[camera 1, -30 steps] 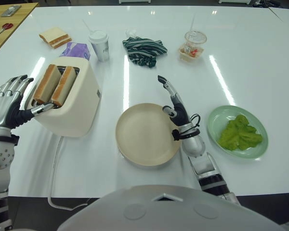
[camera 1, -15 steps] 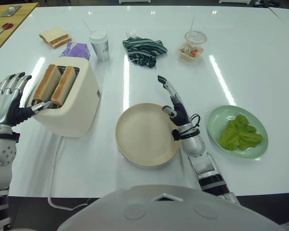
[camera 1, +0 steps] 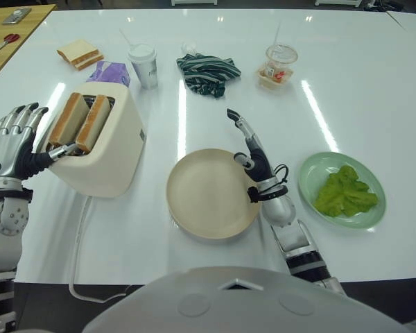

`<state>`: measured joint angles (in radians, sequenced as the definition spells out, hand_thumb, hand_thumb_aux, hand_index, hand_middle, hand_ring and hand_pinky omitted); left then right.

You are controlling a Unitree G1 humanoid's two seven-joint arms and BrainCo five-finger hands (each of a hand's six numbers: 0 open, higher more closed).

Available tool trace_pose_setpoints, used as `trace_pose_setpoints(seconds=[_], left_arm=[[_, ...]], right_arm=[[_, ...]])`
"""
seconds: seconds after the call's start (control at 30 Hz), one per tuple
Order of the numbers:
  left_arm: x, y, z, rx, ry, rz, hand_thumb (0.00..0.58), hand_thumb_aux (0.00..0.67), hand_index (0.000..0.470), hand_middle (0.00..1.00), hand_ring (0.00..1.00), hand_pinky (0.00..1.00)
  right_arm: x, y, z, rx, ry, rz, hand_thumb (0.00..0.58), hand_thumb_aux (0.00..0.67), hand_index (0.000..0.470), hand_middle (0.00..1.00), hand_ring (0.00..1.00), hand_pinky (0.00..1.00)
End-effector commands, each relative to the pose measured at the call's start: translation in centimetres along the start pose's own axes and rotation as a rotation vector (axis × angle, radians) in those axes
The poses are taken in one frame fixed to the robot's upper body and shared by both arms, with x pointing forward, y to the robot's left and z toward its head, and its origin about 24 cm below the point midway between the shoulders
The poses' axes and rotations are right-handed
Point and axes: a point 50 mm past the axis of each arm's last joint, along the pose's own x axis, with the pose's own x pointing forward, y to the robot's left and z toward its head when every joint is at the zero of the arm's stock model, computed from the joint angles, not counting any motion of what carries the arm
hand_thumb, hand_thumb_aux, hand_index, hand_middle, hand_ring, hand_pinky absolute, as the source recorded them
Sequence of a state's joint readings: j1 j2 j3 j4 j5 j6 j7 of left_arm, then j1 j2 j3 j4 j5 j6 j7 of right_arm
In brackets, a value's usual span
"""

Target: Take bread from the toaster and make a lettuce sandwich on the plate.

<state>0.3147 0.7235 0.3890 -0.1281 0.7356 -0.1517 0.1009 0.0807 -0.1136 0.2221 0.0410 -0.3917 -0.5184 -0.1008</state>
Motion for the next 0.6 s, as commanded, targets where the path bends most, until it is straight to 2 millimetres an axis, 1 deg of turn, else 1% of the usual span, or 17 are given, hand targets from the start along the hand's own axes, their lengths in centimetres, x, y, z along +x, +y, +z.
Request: trace_pose_setpoints(seconds=[0.03,0.1,0.13,0.17,0.2,0.23,0.4,0.6], left_arm=[[-0.2,-1.2,0.7,-0.041,-0.025,-0.068,0.000,0.000,0.000,0.00,0.00,0.00],[-0.2,-1.3,1.2,-0.065,-0.043,-0.073,0.000,0.000,0.000,0.00,0.00,0.00],[-0.2,-1.4,1.4,-0.083,-0.052,-0.078,0.160,0.100,0.070,0.00,0.00,0.00],[-0.2,-1.5,1.6,-0.094,-0.066,-0.084,0.484,0.397,0.278,0.00,0.00,0.00],[-0.2,-1.6,1.9,-0.113,-0.077,-0.092,0.575,0.610,0.428,0.00,0.00,0.00],[-0.2,-1.8,2.1,-0.125,-0.090,-0.105,0.580,0.670,0.470,0.00,0.00,0.00],[-0.5,-2.9,3.8,-0.206,-0.146,-0.147,0.580,0.670,0.470,0.00,0.00,0.00],[-0.6,-3.4,4.3,-0.228,-0.150,-0.172,0.580,0.670,0.470,0.00,0.00,0.00]], right_arm=[[-0.2,-0.1,-0.1,0.006,0.010,-0.002,0.000,0.000,0.000,0.00,0.00,0.00],[-0.2,-0.1,-0.1,0.004,0.011,-0.001,0.000,0.000,0.000,0.00,0.00,0.00],[-0.2,-0.1,-0.1,0.003,0.012,0.001,0.000,0.000,0.000,0.00,0.00,0.00],[-0.2,-0.1,-0.1,0.002,0.013,0.002,0.000,0.000,0.000,0.00,0.00,0.00],[-0.2,0.0,-0.1,0.001,0.013,0.003,0.000,0.000,0.000,0.00,0.00,0.00],[-0.2,0.0,-0.1,0.000,0.014,0.004,0.000,0.000,0.000,0.00,0.00,0.00],[-0.3,0.0,-0.2,-0.003,0.017,0.006,0.000,0.000,0.000,0.00,0.00,0.00],[-0.3,0.0,-0.2,-0.006,0.016,0.005,0.000,0.000,0.000,0.00,0.00,0.00]])
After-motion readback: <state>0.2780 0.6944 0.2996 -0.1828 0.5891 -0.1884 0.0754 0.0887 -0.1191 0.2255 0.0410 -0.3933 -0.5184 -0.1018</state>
